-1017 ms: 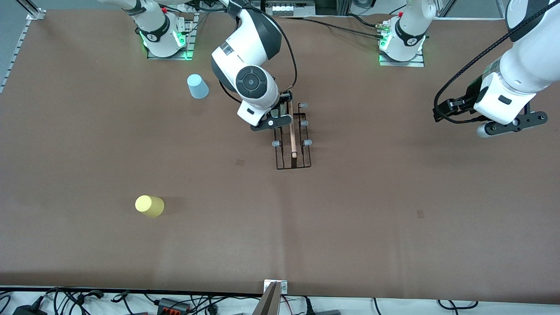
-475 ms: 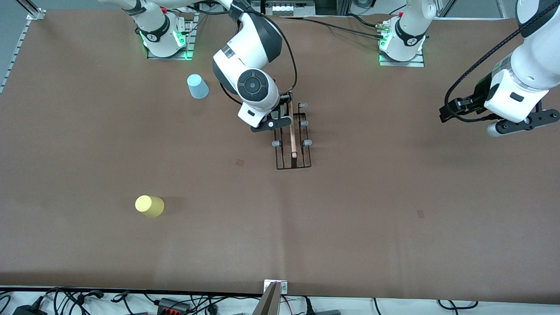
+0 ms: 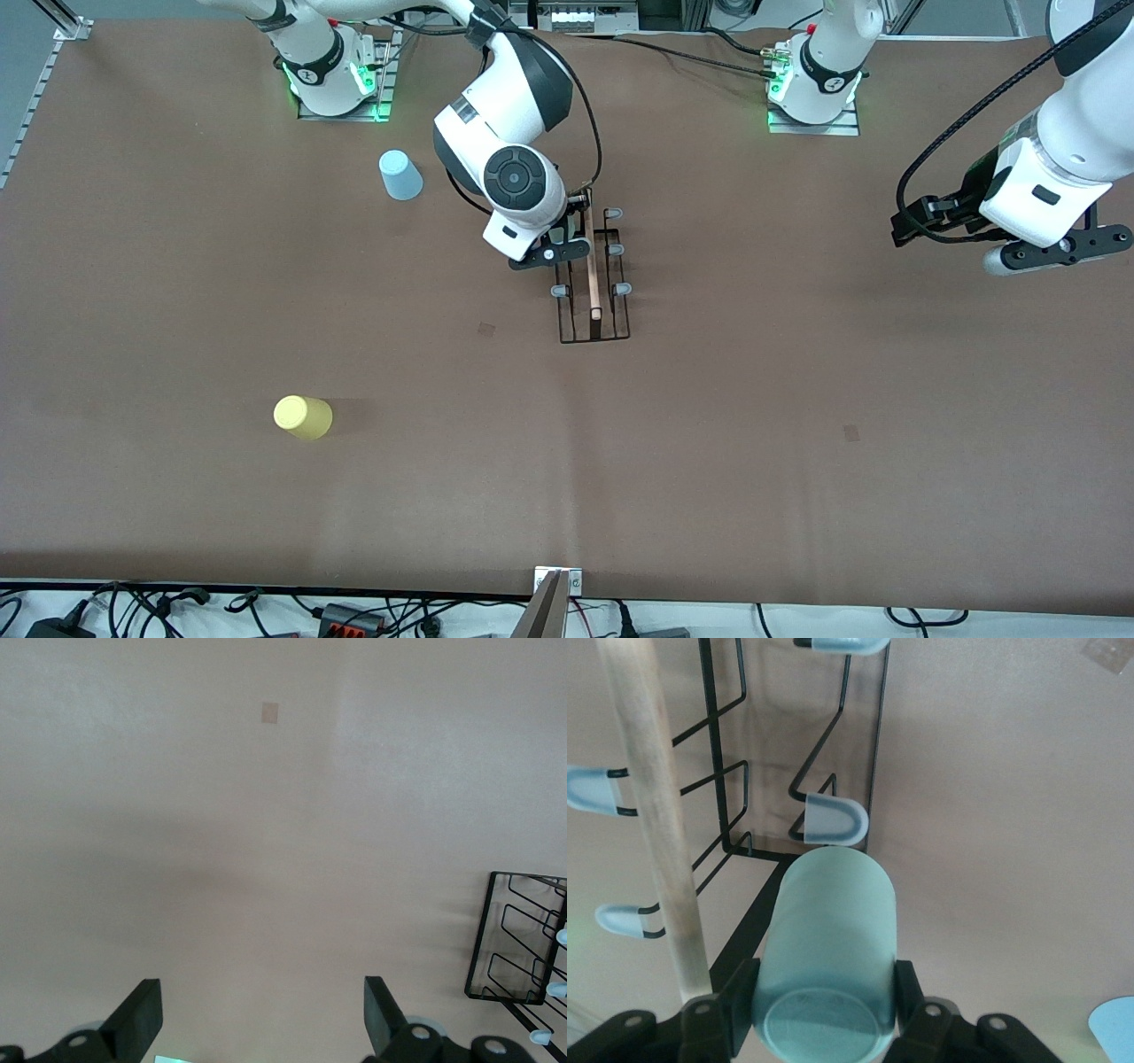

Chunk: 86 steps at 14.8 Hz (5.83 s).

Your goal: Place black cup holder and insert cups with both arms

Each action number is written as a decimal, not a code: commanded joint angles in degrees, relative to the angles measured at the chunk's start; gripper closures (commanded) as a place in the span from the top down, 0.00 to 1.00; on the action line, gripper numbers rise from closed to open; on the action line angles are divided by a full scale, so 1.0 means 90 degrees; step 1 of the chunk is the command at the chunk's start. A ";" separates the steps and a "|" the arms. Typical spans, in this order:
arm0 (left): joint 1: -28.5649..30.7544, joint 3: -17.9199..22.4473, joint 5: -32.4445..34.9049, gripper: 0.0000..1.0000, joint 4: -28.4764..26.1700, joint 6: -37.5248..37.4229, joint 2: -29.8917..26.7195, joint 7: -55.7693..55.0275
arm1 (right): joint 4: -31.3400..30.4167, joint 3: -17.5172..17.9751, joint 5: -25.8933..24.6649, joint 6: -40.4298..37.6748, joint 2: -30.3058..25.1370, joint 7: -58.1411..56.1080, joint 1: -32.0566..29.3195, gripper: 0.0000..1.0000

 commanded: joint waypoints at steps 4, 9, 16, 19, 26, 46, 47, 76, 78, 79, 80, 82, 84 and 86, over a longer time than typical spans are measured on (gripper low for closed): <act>0.0027 0.0021 -0.0111 1.00 0.0081 -0.0111 -0.0030 0.0120 | 0.0136 -0.0057 -0.0075 -0.0085 -0.0133 0.0364 0.0005 1.00; 0.0037 0.0021 -0.0120 1.00 0.0071 -0.0121 -0.0030 0.0130 | 0.0788 -0.0290 -0.0095 -0.0689 -0.0300 0.0374 -0.0015 1.00; 0.0105 0.0030 -0.0217 1.00 0.0061 -0.0140 -0.0020 0.0149 | 0.1523 -0.1665 -0.0503 -0.1365 -0.0378 0.0335 0.0005 1.00; 0.0164 0.0030 -0.0257 1.00 0.0052 -0.0140 -0.0011 0.0159 | 0.1532 -0.2213 -0.1246 -0.1190 -0.0349 0.0286 -0.0112 1.00; 0.0203 0.0030 -0.0315 1.00 0.0052 -0.0199 -0.0001 0.0159 | 0.1513 -0.2205 -0.0869 0.0187 0.0412 -0.0911 -0.1721 1.00; 0.0904 0.0030 -0.1075 1.00 0.0071 -0.0258 0.0214 0.0567 | 0.1200 -0.2215 -0.0837 0.1877 0.1380 -0.2996 -0.2739 1.00; 0.0935 0.0030 -0.1135 1.00 0.0081 -0.0248 0.0224 0.0714 | 0.1210 -0.2215 -0.0837 0.2003 0.1448 -0.3015 -0.2739 1.00; 0.0633 -0.1639 -0.0374 1.00 0.0091 0.0484 0.0702 -0.0075 | 0.1288 -0.2195 -0.0056 0.2014 0.1868 -0.3708 -0.2837 1.00; 0.0642 -0.1620 -0.0364 1.00 0.0100 0.0475 0.0683 -0.0095 | 0.1288 -0.2195 -0.0056 0.2024 0.1878 -0.3708 -0.2837 1.00; 0.0642 -0.1601 -0.0364 1.00 0.0091 0.0465 0.0663 -0.0105 | 0.1288 -0.2195 -0.0056 0.2024 0.1897 -0.3708 -0.2827 1.00; 0.0700 -0.1581 -0.0364 1.00 0.0100 0.0465 0.0663 -0.0095 | 0.1288 -0.2195 -0.0056 0.2024 0.1907 -0.3708 -0.2827 0.93; 0.0924 -0.1484 -0.0355 1.00 0.0188 0.0407 0.0634 -0.0027 | 0.1288 -0.2195 -0.0065 0.2005 0.1907 -0.3718 -0.2827 0.66; 0.1227 -0.1483 -0.0355 1.00 0.0421 0.0106 0.0624 -0.0026 | 0.1288 -0.2195 -0.0075 0.1985 0.1898 -0.3728 -0.2827 0.40; 0.1481 -0.1483 -0.0335 1.00 0.0656 -0.0130 0.0624 -0.0026 | 0.1308 -0.2195 -0.0095 0.1956 0.1859 -0.3757 -0.2818 0.32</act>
